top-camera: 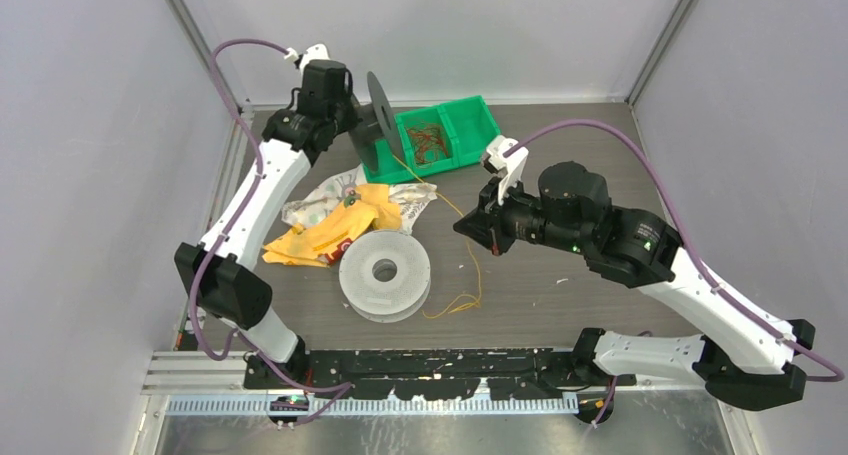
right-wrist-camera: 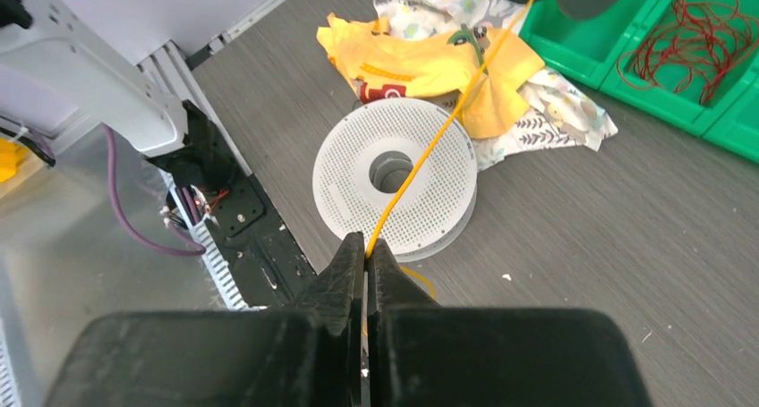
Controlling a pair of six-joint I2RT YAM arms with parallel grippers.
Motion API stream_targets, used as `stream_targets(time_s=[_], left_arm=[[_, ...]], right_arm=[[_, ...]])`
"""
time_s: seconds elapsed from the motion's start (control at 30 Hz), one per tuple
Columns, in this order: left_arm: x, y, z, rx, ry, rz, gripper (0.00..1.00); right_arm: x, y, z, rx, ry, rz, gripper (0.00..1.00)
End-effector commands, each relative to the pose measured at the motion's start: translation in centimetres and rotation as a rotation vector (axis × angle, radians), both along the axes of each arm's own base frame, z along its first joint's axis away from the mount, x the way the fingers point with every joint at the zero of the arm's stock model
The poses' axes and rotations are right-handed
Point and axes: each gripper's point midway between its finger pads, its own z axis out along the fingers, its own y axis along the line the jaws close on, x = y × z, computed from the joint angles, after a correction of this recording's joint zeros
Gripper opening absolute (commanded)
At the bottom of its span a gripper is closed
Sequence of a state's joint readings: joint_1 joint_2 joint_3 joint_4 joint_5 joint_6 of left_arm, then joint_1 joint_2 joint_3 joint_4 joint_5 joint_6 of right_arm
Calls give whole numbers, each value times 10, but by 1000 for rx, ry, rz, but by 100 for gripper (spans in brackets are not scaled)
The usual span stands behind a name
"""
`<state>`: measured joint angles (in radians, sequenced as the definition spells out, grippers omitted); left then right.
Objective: Wrap the cables
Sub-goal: Wrap the cable around the cable reel.
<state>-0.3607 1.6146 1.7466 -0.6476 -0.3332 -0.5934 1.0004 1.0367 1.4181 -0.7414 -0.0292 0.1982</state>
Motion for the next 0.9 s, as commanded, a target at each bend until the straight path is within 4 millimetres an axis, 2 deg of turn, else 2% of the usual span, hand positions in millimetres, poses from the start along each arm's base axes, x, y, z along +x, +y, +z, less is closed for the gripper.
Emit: stream_targets(time_s=[0.0,0.13,0.3,0.43,0.53,0.63,0.87], left_arm=[[5,-5,46,41,-145,6,1],[-4,-39,41,130,-103,-153,0],[-32,-90,35,214,-73,-394,0],[-57,-124,24,247,-47,-532,1],[-72,-143,17,224,-31,-607,1],[-83,-153,12,206,-21,-685,1],[-103,-159,-10,247,36,-811,0]], right_arm=[[-7,3,47,93,-104,62,1],[10,4,56,64,-190,22,1],[39,3,67,22,-321,-70,0],[59,6,71,-14,-402,-118,0],[72,9,71,-41,-439,-152,0],[91,3,70,-55,-446,-206,0],[135,-33,73,12,-392,-330,0]])
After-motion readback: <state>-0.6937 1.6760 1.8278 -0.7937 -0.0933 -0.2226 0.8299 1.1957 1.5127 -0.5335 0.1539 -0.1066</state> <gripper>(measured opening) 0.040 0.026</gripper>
